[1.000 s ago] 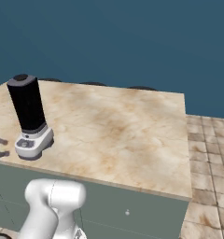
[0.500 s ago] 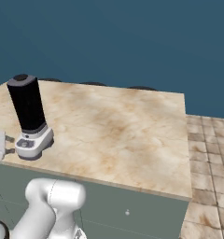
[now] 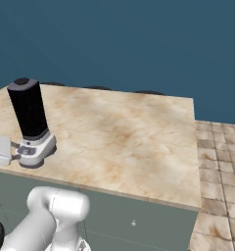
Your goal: Grab the onion and garlic from the fridge, place them in the blender, close the lid, and turn on the blender to create a marinade.
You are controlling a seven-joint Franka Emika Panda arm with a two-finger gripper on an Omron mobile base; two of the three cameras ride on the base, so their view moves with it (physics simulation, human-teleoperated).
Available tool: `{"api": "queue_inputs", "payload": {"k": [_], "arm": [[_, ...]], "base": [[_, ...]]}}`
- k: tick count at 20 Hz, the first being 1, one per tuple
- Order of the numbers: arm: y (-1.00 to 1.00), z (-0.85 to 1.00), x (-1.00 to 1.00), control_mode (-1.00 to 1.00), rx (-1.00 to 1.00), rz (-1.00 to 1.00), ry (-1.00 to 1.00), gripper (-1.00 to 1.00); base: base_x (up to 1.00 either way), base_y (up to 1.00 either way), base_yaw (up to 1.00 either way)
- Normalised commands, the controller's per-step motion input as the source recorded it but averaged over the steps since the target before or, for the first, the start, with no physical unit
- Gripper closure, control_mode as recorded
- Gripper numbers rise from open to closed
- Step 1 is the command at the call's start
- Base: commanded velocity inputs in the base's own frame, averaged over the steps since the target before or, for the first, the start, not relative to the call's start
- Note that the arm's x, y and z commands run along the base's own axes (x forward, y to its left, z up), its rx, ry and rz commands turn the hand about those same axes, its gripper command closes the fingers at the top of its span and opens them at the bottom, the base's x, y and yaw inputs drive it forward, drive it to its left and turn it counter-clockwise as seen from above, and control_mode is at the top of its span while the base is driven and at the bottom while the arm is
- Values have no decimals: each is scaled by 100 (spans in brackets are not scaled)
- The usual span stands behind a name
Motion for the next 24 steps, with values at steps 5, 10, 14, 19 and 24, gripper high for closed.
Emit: {"api": "queue_inputs", "payload": {"k": [5,10,14,19,24], "arm": [[22,-12,25,-100,0,0,0,-100],[16,-11,21,-100,0,0,0,-100],[0,-12,12,-100,0,0,0,-100],[0,-9,13,-100,0,0,-1,-100],[0,-9,15,-100,0,0,-2,-100]], "base": [[0,0,0],[0,0,0],[0,0,0],[0,0,0],[0,0,0]]}}
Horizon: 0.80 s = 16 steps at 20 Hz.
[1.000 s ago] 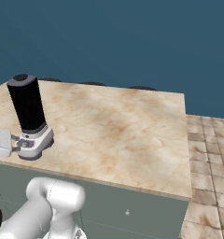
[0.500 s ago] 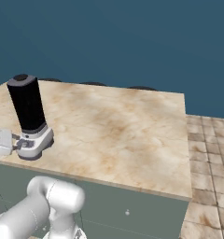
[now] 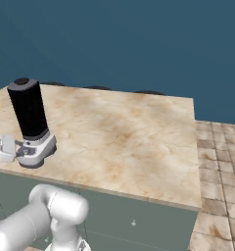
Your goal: Grab the onion and garlic from the fridge, place them in the blender, close the lid, and turn on the blender to create a marinade.
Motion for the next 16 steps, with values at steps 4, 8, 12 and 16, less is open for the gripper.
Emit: {"api": "queue_inputs", "payload": {"k": [4,8,12,16], "arm": [[0,-11,18,-100,0,0,-2,-100],[0,-11,22,-100,0,0,-2,-100],[0,-10,25,-100,0,0,-3,-100],[0,-13,25,-100,0,0,-3,-100]], "base": [[0,0,0],[0,0,0],[0,0,0],[0,0,0]]}}
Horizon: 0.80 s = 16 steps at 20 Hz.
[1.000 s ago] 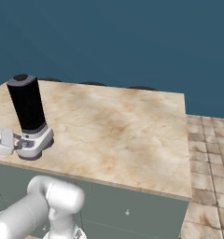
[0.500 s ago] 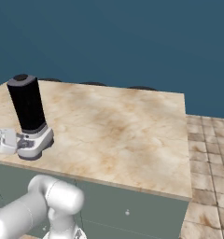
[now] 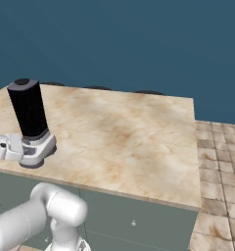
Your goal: Grab the onion and garlic from the fridge, place them in the blender, close the lid, and turn on the blender to create a marinade.
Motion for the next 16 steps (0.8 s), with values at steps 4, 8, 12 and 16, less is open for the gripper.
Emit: {"api": "queue_inputs", "payload": {"k": [4,8,12,16], "arm": [[2,-17,25,-100,0,0,-1,-100],[11,-24,20,-100,0,0,0,-100],[13,-18,15,-100,0,0,0,-100],[6,-7,23,-100,0,0,-5,-100]], "base": [[0,0,0],[0,0,0],[0,0,0],[0,0,0]]}}
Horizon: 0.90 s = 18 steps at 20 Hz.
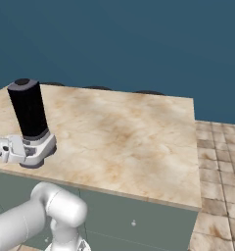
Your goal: Grab the onion and garlic from the fridge, place them in the blender, close the lid, and turn on the blender to create a marinade.
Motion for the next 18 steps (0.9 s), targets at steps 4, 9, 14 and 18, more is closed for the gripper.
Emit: {"api": "queue_inputs", "payload": {"k": [4,9,14,18], "arm": [[8,-11,28,-100,0,0,-5,-100],[13,-19,39,-100,0,0,-6,-100],[18,-17,40,-100,1,3,-6,-100],[10,-5,1,-100,1,3,-7,-100]], "base": [[0,0,0],[0,0,0],[0,0,0],[0,0,0]]}}
